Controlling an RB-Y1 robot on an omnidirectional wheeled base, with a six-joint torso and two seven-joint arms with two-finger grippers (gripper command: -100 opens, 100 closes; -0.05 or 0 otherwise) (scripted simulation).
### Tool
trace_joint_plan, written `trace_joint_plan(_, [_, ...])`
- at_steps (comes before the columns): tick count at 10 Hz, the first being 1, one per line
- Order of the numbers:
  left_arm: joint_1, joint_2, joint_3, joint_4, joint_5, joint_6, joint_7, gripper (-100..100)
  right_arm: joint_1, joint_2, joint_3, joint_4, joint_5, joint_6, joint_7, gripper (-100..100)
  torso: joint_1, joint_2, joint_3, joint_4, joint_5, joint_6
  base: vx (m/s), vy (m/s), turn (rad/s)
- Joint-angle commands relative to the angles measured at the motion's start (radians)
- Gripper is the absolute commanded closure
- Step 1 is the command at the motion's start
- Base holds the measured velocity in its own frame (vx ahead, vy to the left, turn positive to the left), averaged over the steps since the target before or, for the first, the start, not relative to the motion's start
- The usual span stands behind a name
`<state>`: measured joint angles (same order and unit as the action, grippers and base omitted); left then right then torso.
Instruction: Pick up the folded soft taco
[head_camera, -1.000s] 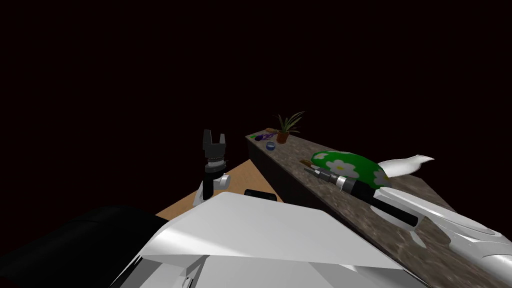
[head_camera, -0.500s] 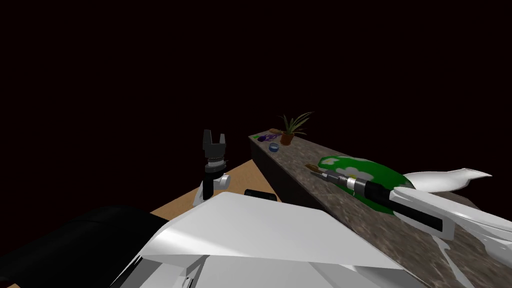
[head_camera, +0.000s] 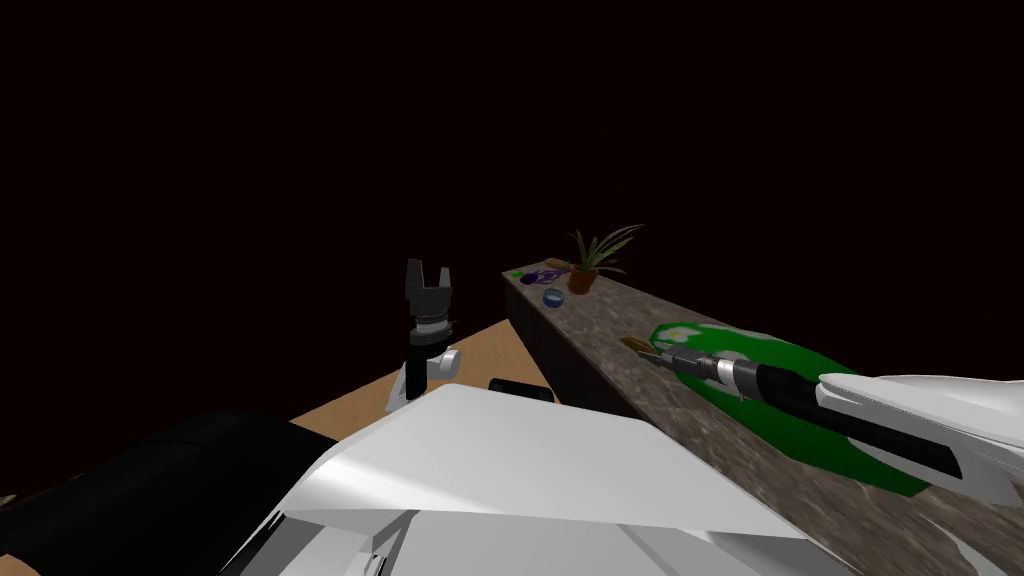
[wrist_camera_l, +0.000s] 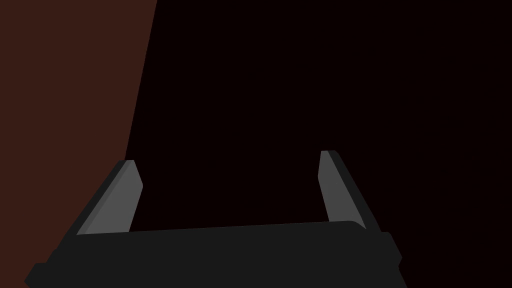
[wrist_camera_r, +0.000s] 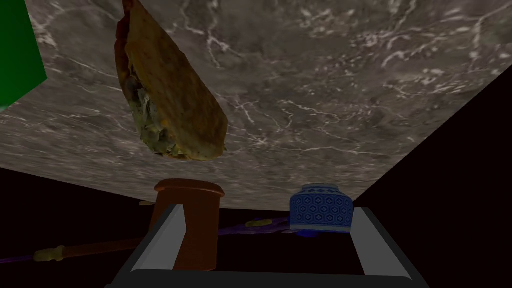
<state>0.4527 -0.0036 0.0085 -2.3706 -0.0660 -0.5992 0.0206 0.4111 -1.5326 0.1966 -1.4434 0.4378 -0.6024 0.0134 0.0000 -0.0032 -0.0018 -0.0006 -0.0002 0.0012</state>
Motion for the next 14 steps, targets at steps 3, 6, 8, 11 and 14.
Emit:
trace_joint_plan(3, [0.0,0.0,0.0,0.0,0.0,0.0,0.0,0,0.01,-0.07,0.046,0.048,0.031,-0.009,0.004,-100,0.0,-0.002,-0.001,0.0,0.0,0.0,0.051,-0.012,0.149])
trace_joint_plan(6, [0.0,0.0,0.0,0.0,0.0,0.0,0.0,0,0.034,-0.123,0.113,0.096,0.067,-0.021,0.017,-100,0.0,0.0,0.0,0.0,0.0,0.0,0.048,-0.016,0.141])
trace_joint_plan(8, [0.0,0.0,0.0,0.0,0.0,0.0,0.0,0,0.047,-0.126,0.146,0.113,0.083,-0.025,0.025,-100,0.0,-0.001,-0.001,0.0,0.0,0.0,0.063,-0.02,0.084])
trace_joint_plan(11, [0.0,0.0,0.0,0.0,0.0,0.0,0.0,0,0.044,-0.102,0.109,0.147,0.08,-0.071,0.071,-100,0.001,0.002,0.001,0.0,0.0,0.001,0.04,0.003,-0.007])
trace_joint_plan(14, [0.0,0.0,0.0,0.0,0.0,0.0,0.0,0,0.031,-0.07,0.096,0.234,0.094,-0.144,0.12,-100,0.005,-0.003,-0.002,-0.001,0.001,0.001,0.097,0.055,-0.039])
